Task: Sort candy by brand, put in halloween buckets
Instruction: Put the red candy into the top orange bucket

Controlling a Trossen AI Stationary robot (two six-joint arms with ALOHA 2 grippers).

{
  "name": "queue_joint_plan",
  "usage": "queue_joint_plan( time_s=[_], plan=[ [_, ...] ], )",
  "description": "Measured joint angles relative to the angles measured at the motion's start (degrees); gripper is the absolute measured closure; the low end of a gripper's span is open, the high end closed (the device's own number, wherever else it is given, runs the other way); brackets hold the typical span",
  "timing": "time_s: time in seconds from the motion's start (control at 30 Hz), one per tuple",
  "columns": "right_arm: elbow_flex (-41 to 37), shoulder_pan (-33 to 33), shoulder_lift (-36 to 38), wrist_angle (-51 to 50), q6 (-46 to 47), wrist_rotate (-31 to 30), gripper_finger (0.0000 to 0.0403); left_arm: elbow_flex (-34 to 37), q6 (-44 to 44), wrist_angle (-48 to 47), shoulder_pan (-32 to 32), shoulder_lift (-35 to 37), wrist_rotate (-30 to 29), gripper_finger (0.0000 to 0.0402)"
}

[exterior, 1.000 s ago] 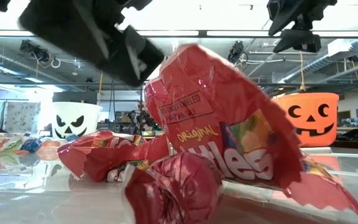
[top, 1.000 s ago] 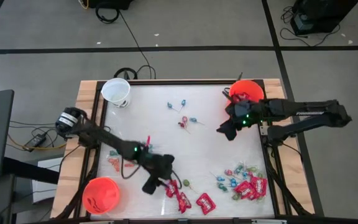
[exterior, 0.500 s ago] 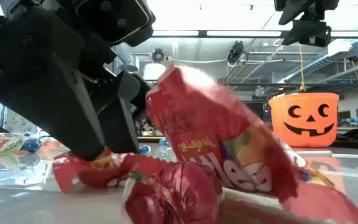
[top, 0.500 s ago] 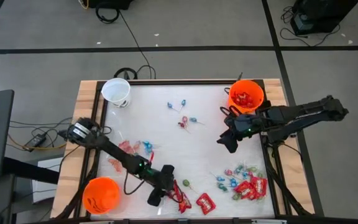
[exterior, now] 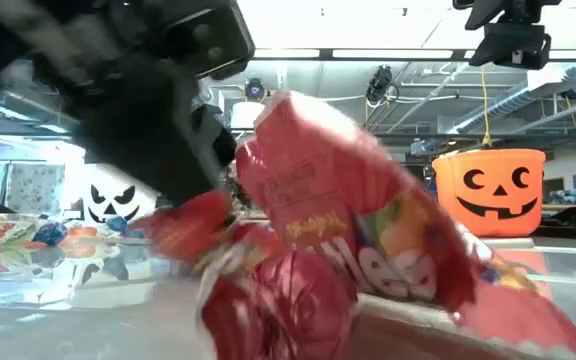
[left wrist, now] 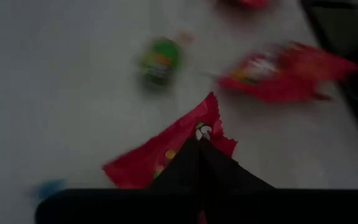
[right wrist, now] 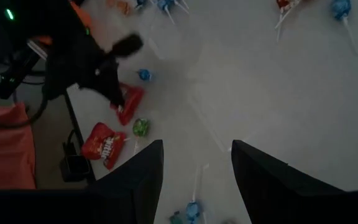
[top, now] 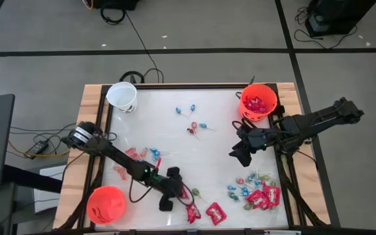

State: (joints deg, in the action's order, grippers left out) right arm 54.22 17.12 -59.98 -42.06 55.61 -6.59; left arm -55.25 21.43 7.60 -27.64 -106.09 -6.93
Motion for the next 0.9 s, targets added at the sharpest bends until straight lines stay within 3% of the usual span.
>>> queue_joint_plan(
  time_s=[0.17,0.43,0.7,0.9],
  plan=[
    [0.0,1.9,-1.8,3.7,0.8,0.1,0.0203,-0.1,-0.2,0.8,2.3,7.6,-4.8,0.0399],
    [0.0,2.6,-7.5,21.9,10.7,4.3,0.0203,-0.2,-3.2,6.9,6.6,16.5,-9.9,0.04],
    [0.0,0.4,-12.7,40.5,11.7,5.7,0.0203,-0.2,-7.6,19.0,9.3,18.0,-9.8,0.04],
    [0.0,-0.5,-13.6,41.2,8.6,5.3,0.0206,-0.2,-6.8,21.6,10.4,18.0,-9.6,0.04]
  ],
)
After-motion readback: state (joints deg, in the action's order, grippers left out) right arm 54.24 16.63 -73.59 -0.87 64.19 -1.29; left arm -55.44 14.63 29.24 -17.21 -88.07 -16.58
